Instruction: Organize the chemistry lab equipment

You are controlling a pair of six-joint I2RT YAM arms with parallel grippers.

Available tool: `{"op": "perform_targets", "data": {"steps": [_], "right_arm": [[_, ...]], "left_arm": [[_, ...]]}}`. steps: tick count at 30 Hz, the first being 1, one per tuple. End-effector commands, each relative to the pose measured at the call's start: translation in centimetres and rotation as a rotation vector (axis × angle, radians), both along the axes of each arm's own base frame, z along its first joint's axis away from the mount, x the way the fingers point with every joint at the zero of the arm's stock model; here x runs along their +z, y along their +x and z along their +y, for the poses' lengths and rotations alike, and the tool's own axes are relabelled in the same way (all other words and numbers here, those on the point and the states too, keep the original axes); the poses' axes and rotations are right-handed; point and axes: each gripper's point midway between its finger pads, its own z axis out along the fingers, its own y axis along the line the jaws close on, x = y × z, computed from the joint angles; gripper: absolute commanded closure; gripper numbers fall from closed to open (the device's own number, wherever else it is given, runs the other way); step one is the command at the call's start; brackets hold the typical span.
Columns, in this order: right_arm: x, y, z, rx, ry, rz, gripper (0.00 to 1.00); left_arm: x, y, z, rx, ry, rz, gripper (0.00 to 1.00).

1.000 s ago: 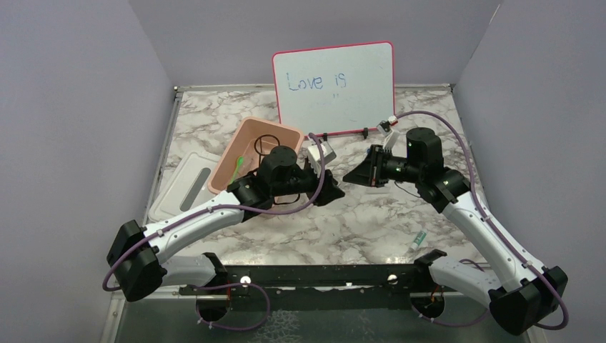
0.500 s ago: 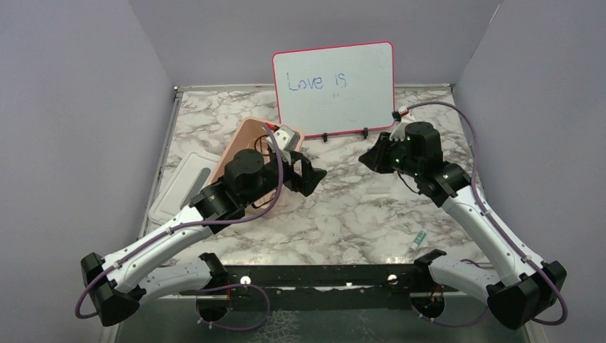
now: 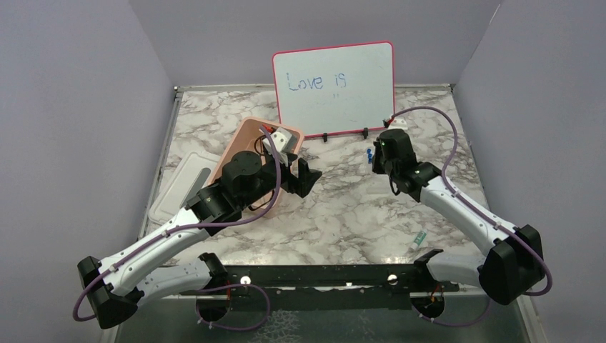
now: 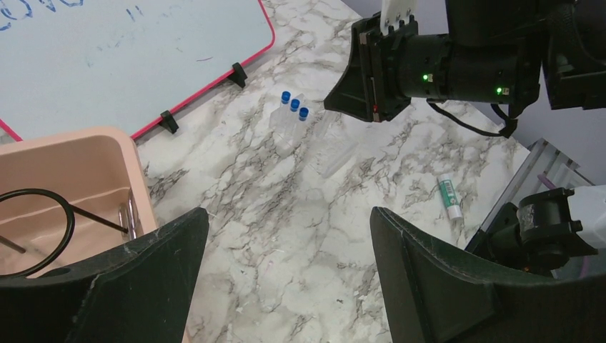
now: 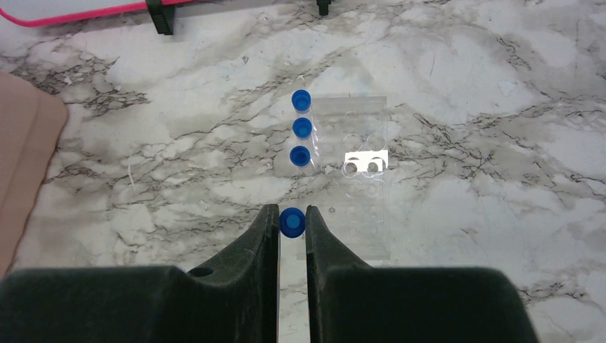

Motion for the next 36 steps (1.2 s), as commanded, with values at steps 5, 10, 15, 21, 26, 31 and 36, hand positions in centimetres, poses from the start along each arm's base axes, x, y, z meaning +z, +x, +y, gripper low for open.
{"op": "perform_targets", "data": {"steps": [5,10,15,21,26,31,36], "right_arm": [[-1.6,2.0,-0.6,-0.062,-0.053,-0.083,0.88],[-3.4,2.4,-0.5,-0.096,-0.042,-0.055,0.89],[-4.3,2.4,-0.6,-0.115,-0.038,-0.049,0.89],[-5.0,2.4,-0.6,-0.113,-0.046,-0.037,0.89],[-6.2,2.3,-0.7,-0.117,-0.063,-0.004,0.88],[-6.8,2.3,-0.7,-0.121,-0.075,0.017,0.86],[-7.3,2.4,-0.7,-0.134,-0.089,0.045,0.81]], "left_arm": [[0.7,-0.6,0.5,0.000,-0.043,-0.034,0.14],[0.6,-0.5,0.5,0.001,-0.041,-0.033,0.14],[0.5,-0.6,0.5,0.000,-0.040,-0.030,0.14],[0.5,-0.5,0.5,0.001,-0.038,-0.029,0.14],[0.4,-0.5,0.4,0.001,-0.036,-0.029,0.14],[0.2,-0.4,0.5,0.004,-0.032,-0.024,0.14],[0.4,-0.4,0.5,0.005,-0.031,-0.028,0.14]]}}
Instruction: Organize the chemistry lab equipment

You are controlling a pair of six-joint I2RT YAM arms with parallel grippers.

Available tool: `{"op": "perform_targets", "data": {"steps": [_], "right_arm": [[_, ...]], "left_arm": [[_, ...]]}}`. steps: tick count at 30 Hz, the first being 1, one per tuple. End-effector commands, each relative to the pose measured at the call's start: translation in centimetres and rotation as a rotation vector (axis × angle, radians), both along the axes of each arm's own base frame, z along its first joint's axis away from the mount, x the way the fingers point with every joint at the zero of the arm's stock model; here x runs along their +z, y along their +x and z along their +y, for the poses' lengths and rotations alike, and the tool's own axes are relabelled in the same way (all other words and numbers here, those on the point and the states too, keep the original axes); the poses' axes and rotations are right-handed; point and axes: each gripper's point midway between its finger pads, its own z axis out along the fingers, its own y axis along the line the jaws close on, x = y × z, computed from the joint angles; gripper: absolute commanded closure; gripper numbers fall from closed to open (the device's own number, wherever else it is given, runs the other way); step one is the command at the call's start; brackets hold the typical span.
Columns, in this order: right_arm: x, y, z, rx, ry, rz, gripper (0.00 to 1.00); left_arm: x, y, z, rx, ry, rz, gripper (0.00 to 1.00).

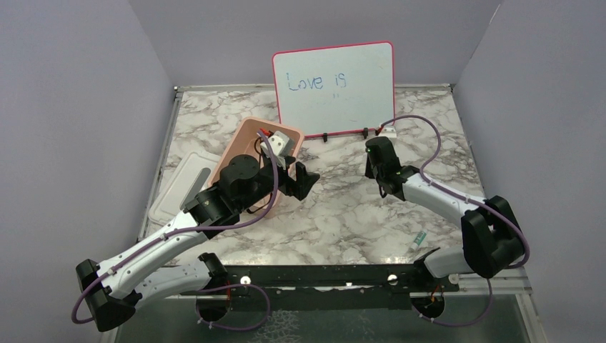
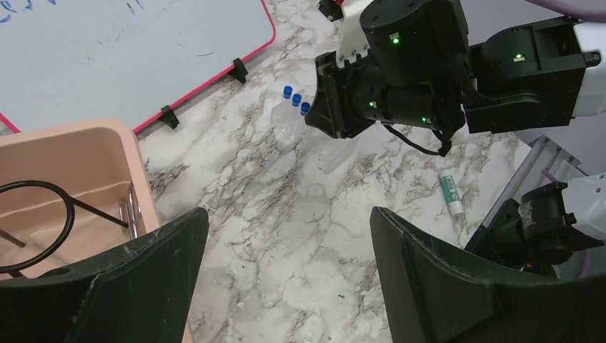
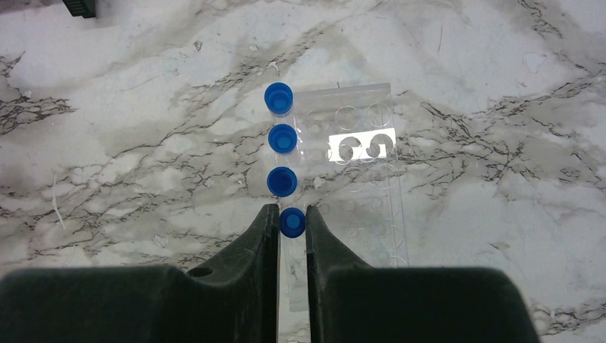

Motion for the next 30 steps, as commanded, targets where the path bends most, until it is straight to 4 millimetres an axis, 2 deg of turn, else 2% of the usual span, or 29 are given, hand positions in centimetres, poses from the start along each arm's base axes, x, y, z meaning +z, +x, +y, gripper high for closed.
{"op": "perform_targets", "data": {"steps": [1,6,9,14,17,22,26,30], "right_arm": [[-0.5,0.4,-0.5,-0.054,-0.027,0.018,0.80],[-0.4,0.1,-0.7,-0.091,-0.020,0.048,0.67],[0.9,-0.2,-0.7,-0.107,0.009,0.044,0.53],[4.8,-0.6,0.0,-0.079,0.089,-0.009,0.47],[7.1,-1.2,0.4,-0.050,0.140,-0.039,0.45],[9.3,-3.0,1.9,0.047,0.237,-0.038,0.45],[9.0,-5.1,3.3,0.138,0.315,0.001,0.45],[8.5,-7.1,4.9,0.212,0.411,0.054,0.46]], "left_arm": [[1.0,0.0,-0.1,0.005,-0.027,-0.025,0.14],[0.8,0.2,0.0,0.011,-0.020,-0.022,0.14],[0.6,0.5,0.1,0.031,-0.009,-0.017,0.13],[0.0,1.3,0.5,0.081,0.017,0.000,0.11],[-0.9,2.3,1.0,0.145,0.051,0.025,0.05],[-3.6,4.3,2.7,0.303,0.134,0.100,0.03],[-6.5,6.2,3.8,0.372,0.204,0.196,0.01],[-9.5,9.6,5.4,0.410,0.254,0.329,0.01]]}}
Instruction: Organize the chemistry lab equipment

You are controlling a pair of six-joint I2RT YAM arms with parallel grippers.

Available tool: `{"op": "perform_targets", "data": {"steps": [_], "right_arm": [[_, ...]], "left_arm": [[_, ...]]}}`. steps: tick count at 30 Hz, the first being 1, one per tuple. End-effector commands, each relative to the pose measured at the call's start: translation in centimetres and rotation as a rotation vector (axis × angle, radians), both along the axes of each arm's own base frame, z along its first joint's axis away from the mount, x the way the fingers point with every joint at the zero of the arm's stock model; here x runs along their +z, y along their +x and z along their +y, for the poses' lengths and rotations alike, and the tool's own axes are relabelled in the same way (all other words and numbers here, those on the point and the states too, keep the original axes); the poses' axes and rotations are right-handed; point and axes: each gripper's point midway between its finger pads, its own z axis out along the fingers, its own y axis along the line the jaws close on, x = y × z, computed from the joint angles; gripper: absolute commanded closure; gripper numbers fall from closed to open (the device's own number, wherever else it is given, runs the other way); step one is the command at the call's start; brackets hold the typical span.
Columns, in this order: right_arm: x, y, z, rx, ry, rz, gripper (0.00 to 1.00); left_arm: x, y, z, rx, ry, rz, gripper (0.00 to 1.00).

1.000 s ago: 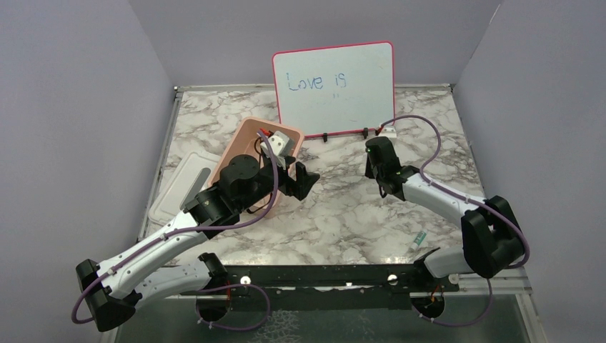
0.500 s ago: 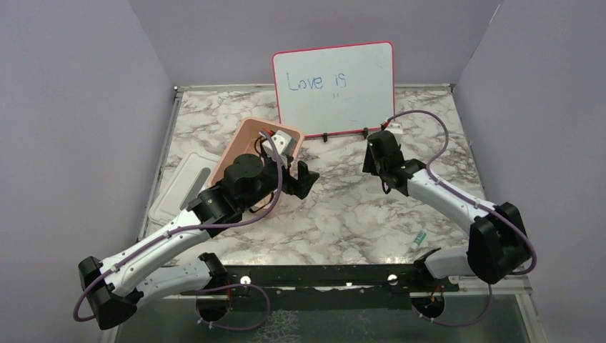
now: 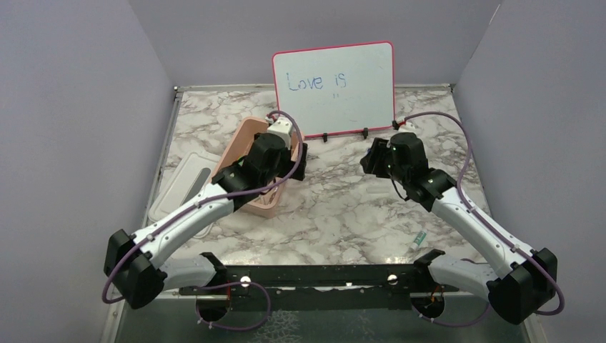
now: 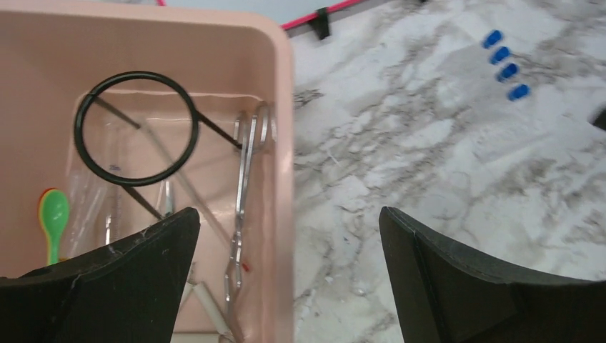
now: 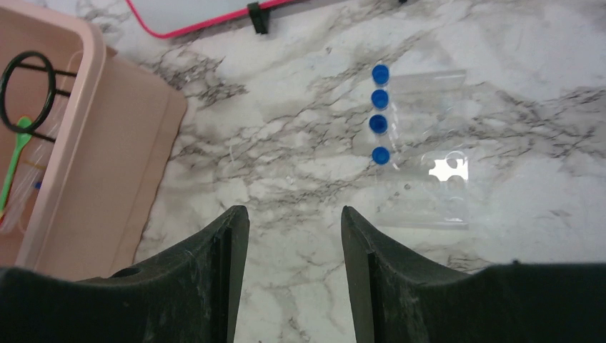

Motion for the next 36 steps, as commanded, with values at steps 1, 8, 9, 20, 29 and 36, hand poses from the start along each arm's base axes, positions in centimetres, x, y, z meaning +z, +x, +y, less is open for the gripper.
{"op": "perform_targets", "data": {"steps": [1,8,9,20,29,36], "right_arm": [[-1.7,-3.2,2.7,0.149,0.120,0.109,0.46],[-2.7,-4.6,3.8,0.194,0.195,0.145,0.48],[-2.8,-4.6,3.8,0.192,0.194,0.148,0.48],[-4.4,-4.5,2.7,0.119,0.169,0.174,0.48],[-5.2,-4.8,1.4,0.052,0.153,0.184,0.48],[-4.6,-5.0,1.0,0.042,0.146,0.164,0.48]], "left_arm": [[-2.3,3.6,2.1,0.095,0.025,0.131,0.01],[-4.9,5.7,-1.3,-0.010,-0.004,0.279,0.15],[-5.0,5.6,-2.1,-0.042,-0.023,0.302,0.19],[-4.2,4.6,-7.5,-0.165,-0.211,0.442,0.36],[-1.7,2.1,-12.9,-0.233,-0.459,0.521,0.36],[0.3,3.5,-12.6,-0.184,-0.426,0.435,0.35]]}}
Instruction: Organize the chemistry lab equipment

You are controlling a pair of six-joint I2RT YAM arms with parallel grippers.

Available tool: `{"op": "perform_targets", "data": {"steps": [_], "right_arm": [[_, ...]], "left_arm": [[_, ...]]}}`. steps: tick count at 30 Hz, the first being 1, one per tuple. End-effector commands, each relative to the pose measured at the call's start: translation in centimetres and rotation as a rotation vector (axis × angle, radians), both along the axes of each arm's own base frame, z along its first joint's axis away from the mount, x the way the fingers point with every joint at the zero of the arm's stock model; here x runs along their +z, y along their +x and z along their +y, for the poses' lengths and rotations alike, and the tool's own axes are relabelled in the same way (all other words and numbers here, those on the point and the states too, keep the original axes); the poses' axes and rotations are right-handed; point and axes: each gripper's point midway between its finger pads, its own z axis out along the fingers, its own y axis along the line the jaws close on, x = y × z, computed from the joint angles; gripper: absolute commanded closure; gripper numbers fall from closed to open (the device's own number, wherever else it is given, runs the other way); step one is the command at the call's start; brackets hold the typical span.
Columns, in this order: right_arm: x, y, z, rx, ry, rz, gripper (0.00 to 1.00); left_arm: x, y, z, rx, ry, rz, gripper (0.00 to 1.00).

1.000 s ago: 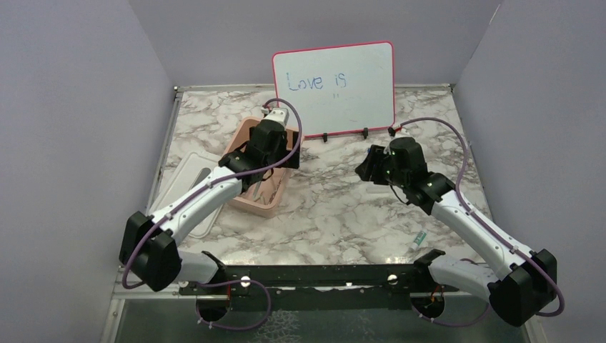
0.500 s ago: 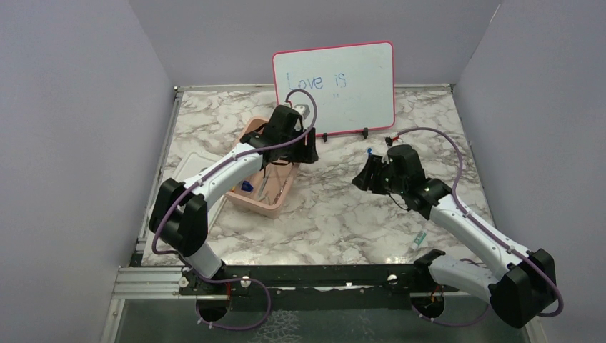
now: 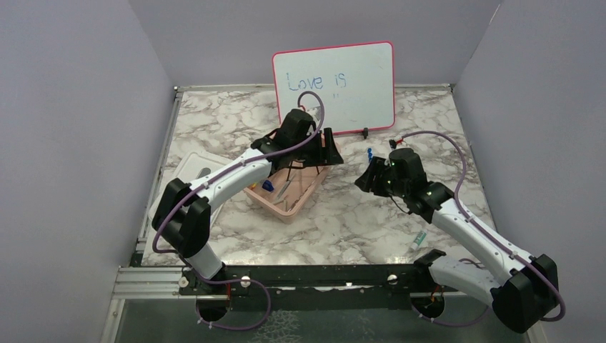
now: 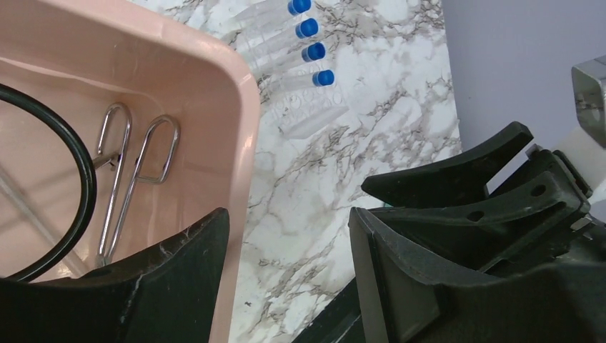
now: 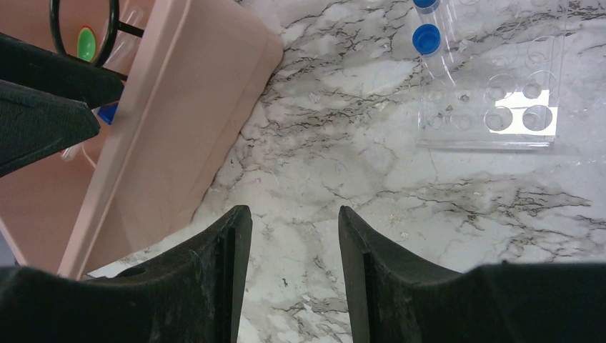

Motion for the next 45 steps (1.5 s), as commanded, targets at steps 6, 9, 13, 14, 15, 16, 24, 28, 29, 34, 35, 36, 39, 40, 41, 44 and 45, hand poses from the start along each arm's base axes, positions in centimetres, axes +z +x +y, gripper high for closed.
{"op": "perform_targets", "data": {"steps": [6,9,13,14,15,16,24,28,29,34,35,36,39,40,41,44,45], "right_arm": [[1.0,-0.1,-0.8,-0.029,-0.007,-0.030,0.48],[1.1,0.0,-0.7,-0.027,-0.005,-0.035,0.48],[1.1,0.1,-0.5,-0.022,-0.003,-0.035,0.48],[1.0,0.1,-0.5,-0.021,-0.002,-0.033,0.48],[1.0,0.1,-0.4,-0.018,-0.001,-0.033,0.48],[1.0,0.1,-0.4,-0.017,0.000,-0.033,0.48],[0.1,0.3,0.0,-0.009,0.000,-0.016,0.49],[-0.3,0.3,0.3,0.001,0.006,0.000,0.50],[-0.4,0.2,0.3,0.003,0.008,0.001,0.50],[-0.5,0.1,0.2,0.001,0.012,0.001,0.50],[-0.5,0.1,0.2,-0.002,0.016,0.001,0.50],[-0.5,0.1,0.2,-0.004,0.018,0.002,0.50],[-0.5,0.1,0.3,-0.006,0.023,-0.003,0.50],[-0.5,0.1,0.2,-0.006,0.022,-0.001,0.50],[-0.5,0.1,0.2,-0.006,0.022,-0.001,0.50],[-0.5,0.0,0.2,-0.004,0.022,-0.002,0.50],[-0.5,0.0,0.2,-0.004,0.022,-0.002,0.50]], "left_arm": [[5.8,2.7,2.8,0.062,0.099,-0.204,0.30],[7.7,3.6,5.6,0.091,0.174,-0.282,0.26],[9.1,5.0,12.1,0.243,0.379,-0.378,0.15],[9.1,5.3,14.1,0.290,0.428,-0.389,0.14],[8.7,5.5,16.2,0.342,0.483,-0.388,0.12],[8.5,5.8,18.6,0.400,0.529,-0.383,0.10],[0.1,4.8,32.4,0.669,0.653,-0.101,0.26],[-4.8,3.0,34.3,0.677,0.631,0.058,0.33],[-5.8,2.8,34.6,0.679,0.624,0.088,0.33],[-9.1,1.8,34.6,0.633,0.566,0.201,0.29],[-9.9,1.6,34.6,0.627,0.573,0.221,0.29],[-10.6,1.5,34.8,0.625,0.580,0.240,0.29],[-12.3,1.4,34.0,0.587,0.550,0.285,0.29],[-12.8,1.4,33.8,0.579,0.543,0.296,0.29],[-13.2,1.4,33.5,0.566,0.534,0.305,0.29],[-14.2,1.3,32.8,0.539,0.503,0.329,0.28],[-14.4,1.3,32.6,0.535,0.494,0.335,0.28]]}}
